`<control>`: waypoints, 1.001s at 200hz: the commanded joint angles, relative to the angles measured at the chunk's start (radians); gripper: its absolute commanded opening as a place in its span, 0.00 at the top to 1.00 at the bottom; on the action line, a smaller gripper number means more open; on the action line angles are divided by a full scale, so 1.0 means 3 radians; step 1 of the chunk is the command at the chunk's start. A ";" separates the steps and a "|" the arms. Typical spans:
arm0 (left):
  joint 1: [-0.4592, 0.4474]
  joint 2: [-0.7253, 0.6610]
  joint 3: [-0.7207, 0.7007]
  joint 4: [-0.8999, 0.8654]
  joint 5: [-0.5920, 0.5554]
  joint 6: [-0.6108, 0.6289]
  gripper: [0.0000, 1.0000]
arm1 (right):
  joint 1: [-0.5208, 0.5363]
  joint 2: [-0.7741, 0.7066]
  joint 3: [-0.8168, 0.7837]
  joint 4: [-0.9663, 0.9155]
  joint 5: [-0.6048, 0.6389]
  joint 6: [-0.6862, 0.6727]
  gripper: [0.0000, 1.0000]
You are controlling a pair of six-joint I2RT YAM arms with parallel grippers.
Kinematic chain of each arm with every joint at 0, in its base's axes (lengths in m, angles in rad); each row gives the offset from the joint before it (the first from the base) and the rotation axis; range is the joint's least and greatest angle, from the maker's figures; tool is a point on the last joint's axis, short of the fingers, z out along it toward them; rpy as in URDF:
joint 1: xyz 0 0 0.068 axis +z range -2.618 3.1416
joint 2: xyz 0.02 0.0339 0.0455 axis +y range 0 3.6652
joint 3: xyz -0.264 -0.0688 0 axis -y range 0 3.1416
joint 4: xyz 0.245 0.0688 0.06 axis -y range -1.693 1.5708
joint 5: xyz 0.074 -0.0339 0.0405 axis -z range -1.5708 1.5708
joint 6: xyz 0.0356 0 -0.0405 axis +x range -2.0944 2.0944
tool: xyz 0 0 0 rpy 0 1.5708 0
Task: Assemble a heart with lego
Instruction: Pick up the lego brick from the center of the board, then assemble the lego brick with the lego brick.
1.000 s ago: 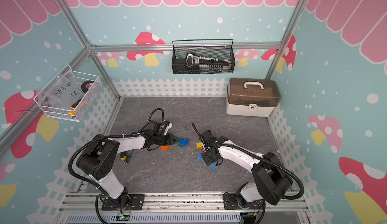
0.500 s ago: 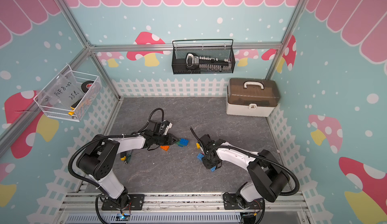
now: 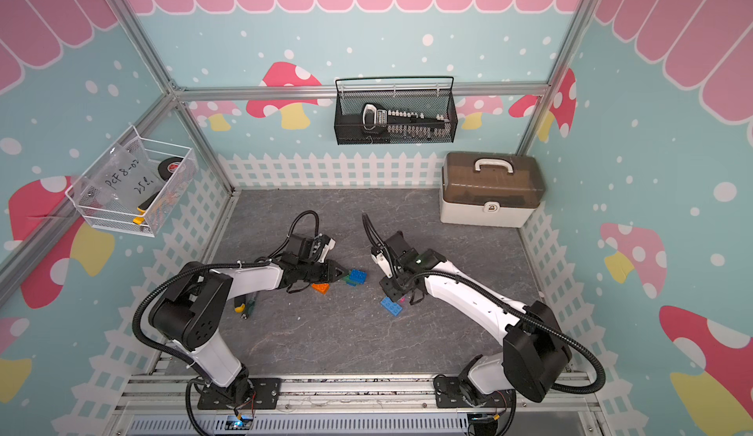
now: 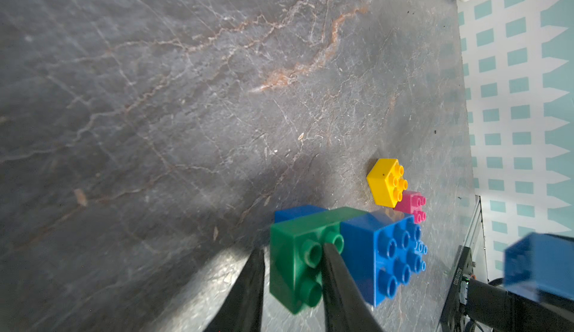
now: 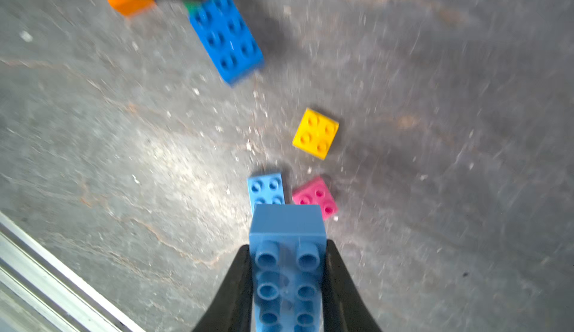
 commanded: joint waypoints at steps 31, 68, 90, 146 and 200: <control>-0.0024 -0.0011 0.0037 -0.0188 -0.0085 0.0125 0.71 | -0.0015 0.0759 0.0743 0.0031 -0.0435 -0.1068 0.80; -0.0023 0.0025 0.0067 -0.0203 -0.0078 0.0158 0.74 | -0.0012 0.1249 0.1165 -0.0095 -0.0595 -0.1312 0.80; -0.0024 0.0033 0.0073 -0.0201 -0.0065 0.0163 0.74 | -0.0012 0.1424 0.1296 -0.0159 -0.0665 -0.1401 0.80; -0.0024 0.0033 0.0072 -0.0204 -0.0057 0.0173 0.75 | 0.0013 0.1648 0.1448 -0.0276 -0.0731 -0.1434 0.80; -0.0025 0.0039 0.0073 -0.0201 -0.0059 0.0178 0.75 | 0.0035 0.1820 0.1528 -0.0323 -0.0660 -0.1432 0.80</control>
